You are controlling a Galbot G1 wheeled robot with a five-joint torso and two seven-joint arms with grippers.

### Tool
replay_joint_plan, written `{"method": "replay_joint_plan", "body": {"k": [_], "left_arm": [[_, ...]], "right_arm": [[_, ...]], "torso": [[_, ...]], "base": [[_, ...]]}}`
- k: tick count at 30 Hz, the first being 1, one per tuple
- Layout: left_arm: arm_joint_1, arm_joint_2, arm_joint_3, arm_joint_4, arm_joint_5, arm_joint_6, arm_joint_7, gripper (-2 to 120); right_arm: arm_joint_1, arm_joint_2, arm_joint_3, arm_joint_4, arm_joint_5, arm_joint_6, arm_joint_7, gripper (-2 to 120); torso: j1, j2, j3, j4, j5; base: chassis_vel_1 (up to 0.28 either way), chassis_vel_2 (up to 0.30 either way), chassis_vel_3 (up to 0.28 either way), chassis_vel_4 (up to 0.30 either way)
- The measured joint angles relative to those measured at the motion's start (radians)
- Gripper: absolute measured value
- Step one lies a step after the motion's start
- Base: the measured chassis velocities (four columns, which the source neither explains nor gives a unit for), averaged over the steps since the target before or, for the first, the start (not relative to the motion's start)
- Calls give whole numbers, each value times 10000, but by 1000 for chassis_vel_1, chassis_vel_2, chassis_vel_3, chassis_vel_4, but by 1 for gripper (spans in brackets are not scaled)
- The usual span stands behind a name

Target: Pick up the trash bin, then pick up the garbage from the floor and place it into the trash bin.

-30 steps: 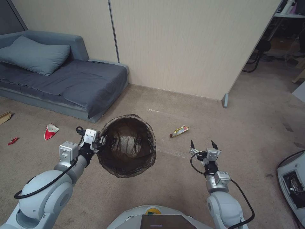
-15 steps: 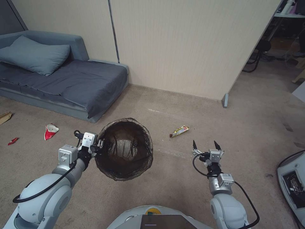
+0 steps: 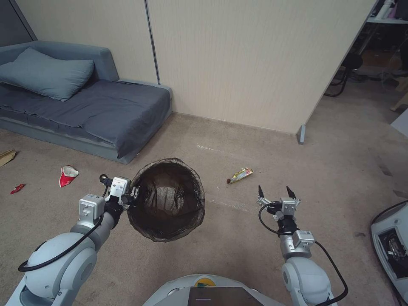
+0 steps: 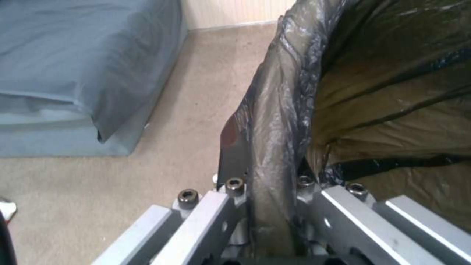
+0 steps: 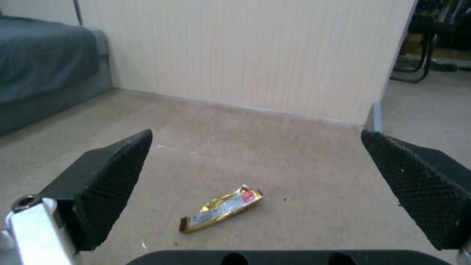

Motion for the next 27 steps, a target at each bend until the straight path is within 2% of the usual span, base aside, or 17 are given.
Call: {"method": "replay_joint_plan", "body": {"k": [9, 27], "left_arm": [[-335, 79, 51, 7, 17, 0, 90, 0], [-543, 176, 72, 14, 22, -1, 117, 0]], "right_arm": [[134, -29, 1, -150, 16, -74, -1, 100], [264, -33, -60, -316, 11, -135, 4, 100]], "torso": [[-1, 0, 0, -3, -2], [0, 0, 2, 2, 2]], "base": [[-82, 70, 75, -76], [-234, 240, 226, -235]]}}
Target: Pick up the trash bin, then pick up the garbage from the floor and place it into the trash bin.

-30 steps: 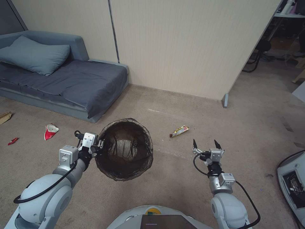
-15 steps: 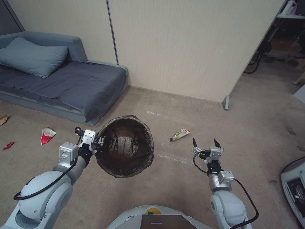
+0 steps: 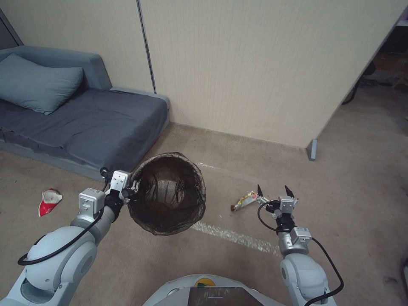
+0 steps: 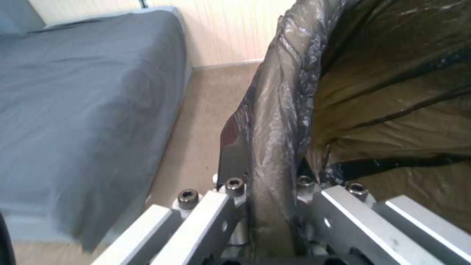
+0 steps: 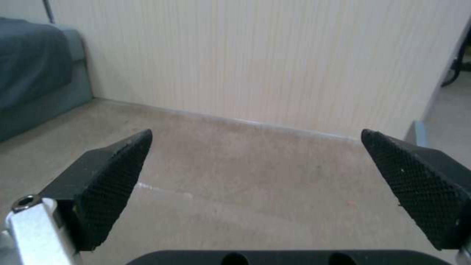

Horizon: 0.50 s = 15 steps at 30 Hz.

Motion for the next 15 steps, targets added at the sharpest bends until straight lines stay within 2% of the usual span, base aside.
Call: {"method": "replay_joint_plan", "body": {"k": [12, 13, 15], "left_arm": [[-14, -31, 26, 2, 31, 0, 5, 0], [-12, -38, 17, 1, 38, 0, 9, 0], [-16, -55, 15, 2, 58, 0, 8, 0]], "right_arm": [[-6, 12, 15, -66, -221, 186, -144, 100], [-74, 2, 56, -30, -539, 423, -438, 100], [-121, -18, -84, 25, -1129, 644, -143, 100]], "torso": [[1, -1, 0, -6, -2], [1, 0, 0, -4, 0], [2, 0, 1, -2, -5]], "base": [[-239, 227, 225, -227], [-194, 146, 168, -173], [-110, 120, 101, -93]]}}
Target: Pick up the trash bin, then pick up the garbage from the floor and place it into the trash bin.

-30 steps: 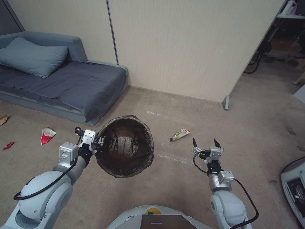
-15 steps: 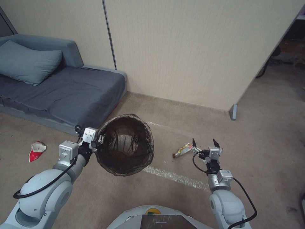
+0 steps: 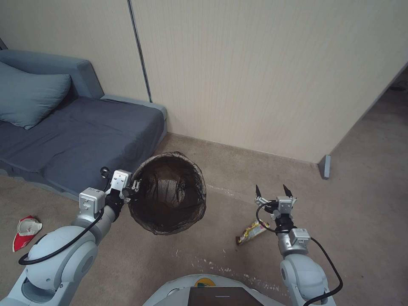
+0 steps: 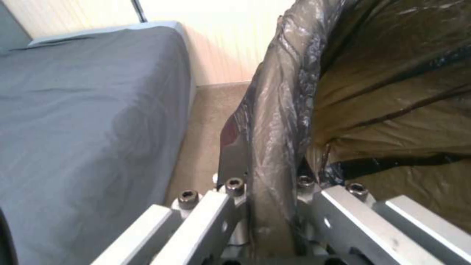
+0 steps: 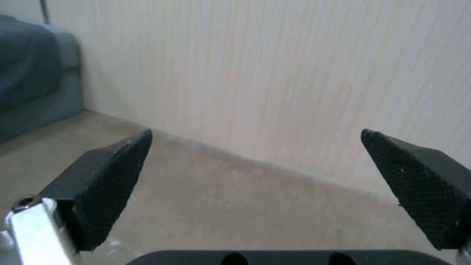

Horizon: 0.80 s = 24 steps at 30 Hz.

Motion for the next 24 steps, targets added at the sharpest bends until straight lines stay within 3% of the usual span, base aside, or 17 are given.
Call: {"method": "replay_joint_plan", "body": {"k": [1, 4, 6, 8, 9, 10, 13, 16, 20, 22, 24], "left_arm": [[0, 0, 0, 0, 0, 0, 0, 0], [-12, -53, 35, -1, 45, 0, 5, 0], [-13, -65, 46, -1, 63, 0, 8, 0], [-13, -81, 48, -1, 92, 0, 17, 0], [-13, -81, 48, -1, 92, 0, 17, 0], [-7, -90, 46, -2, 106, 0, 25, 0], [12, -98, 35, -2, 113, 0, 30, 0], [38, -125, 27, -2, 177, 0, 37, 0], [27, -127, 30, -2, 198, 0, 47, 0], [-26, -111, 77, -2, 217, 0, 68, 0], [-54, -99, 108, -2, 218, 0, 83, 0]], "right_arm": [[0, 0, 0, 0, 0, 0, 0, 100], [133, -126, -621, 248, -2, -1725, 1498, 100], [237, -160, -699, 300, 280, -2289, 1584, 100], [594, -307, -907, 305, 1148, -3681, 2010, 100], [594, -307, -907, 305, 1148, -3681, 2010, 100], [864, -427, -1026, 254, 1790, -4500, 2309, 100], [1130, -563, -1113, 127, 2524, -5253, 2529, 100], [1800, -803, -1279, -277, 4719, -6981, 3374, 100], [2123, -846, -1293, -505, 5928, -7805, 4048, 100], [2522, -921, -1311, -968, 7315, -8444, 4662, 100], [2666, -943, -1317, -1221, 7778, -8535, 4858, 100]], "torso": [[0, 0, 0, 0, 0], [-2, 0, -3, -2, 2], [-2, 0, -3, -4, 3], [-2, 0, -3, -3, 3], [-2, 0, -3, -3, 3], [-2, 1, -3, 1, 3], [-2, 1, -3, 1, 3], [-2, 0, -2, 0, 4], [-2, 0, -2, 0, 3], [-2, 0, -2, 0, 3], [-2, 0, -2, -1, 3]], "base": [[-110, 94, 101, -93], [-17, 31, 7, -11], [0, 0, 0, 0], [0, 0, 0, 0], [0, 0, 0, 0], [0, 0, 0, 0], [0, 0, 0, 0], [0, 0, 0, 0], [0, 0, 0, 0], [0, 0, 0, 0], [0, 0, 0, 0]]}}
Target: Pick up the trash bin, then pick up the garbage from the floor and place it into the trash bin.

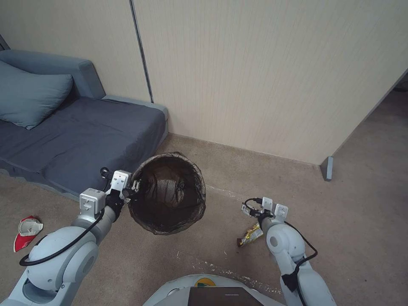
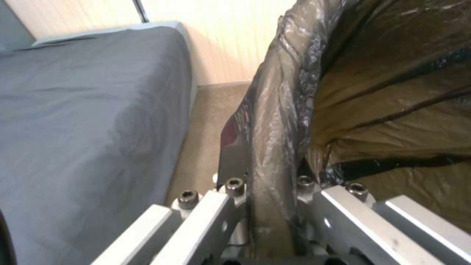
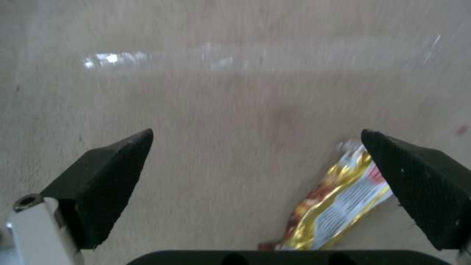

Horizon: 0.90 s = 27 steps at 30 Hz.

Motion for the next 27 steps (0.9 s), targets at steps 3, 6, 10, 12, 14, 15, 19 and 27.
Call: {"method": "replay_joint_plan", "body": {"k": [3, 6, 10, 12, 14, 15, 19, 27], "left_arm": [[-67, 50, 55, 0, 3, 0, 33, 0], [-70, 85, 54, 0, 4, 0, 36, 0], [-54, 116, 19, 0, 4, 0, 43, 0], [-38, 131, -17, 0, 4, 0, 48, 0], [-28, 139, -28, 0, 3, 0, 54, 0], [-24, 143, -34, 0, 4, 0, 59, 0], [-29, 138, -30, 0, 8, 1, 90, 0], [-128, 113, 51, 0, 121, 1, 181, 0]], "right_arm": [[478, -38, -92, -908, 815, -140, 356, 100], [772, -45, -184, -1516, 1058, -135, 403, 100], [1412, 10, -295, -2851, 1165, -102, 424, 100], [1755, 130, -300, -3566, 1115, -76, 414, 100], [1839, 171, -289, -3784, 1057, -67, 405, 100], [1894, 204, -276, -3940, 972, -64, 387, 100], [2105, 352, -97, -4562, 445, 32, 518, 100], [1238, 338, 246, -3316, -22, 34, 931, 100]], "torso": [[0, 0, 0, -2, 1], [0, 0, 0, -2, 1], [0, 0, 1, 1, 1], [0, 0, 0, 2, 2], [0, 0, 1, 1, 0], [0, 0, 1, 0, 0], [0, 0, 0, 1, 1], [0, 0, 0, -2, -1]], "base": [[0, 0, 0, 0], [0, 0, 0, 0], [0, 0, 0, 0], [0, 0, 0, 0], [0, 0, 0, 0], [0, 0, 0, 0], [0, 0, 0, 0], [0, 0, 0, 0]]}}
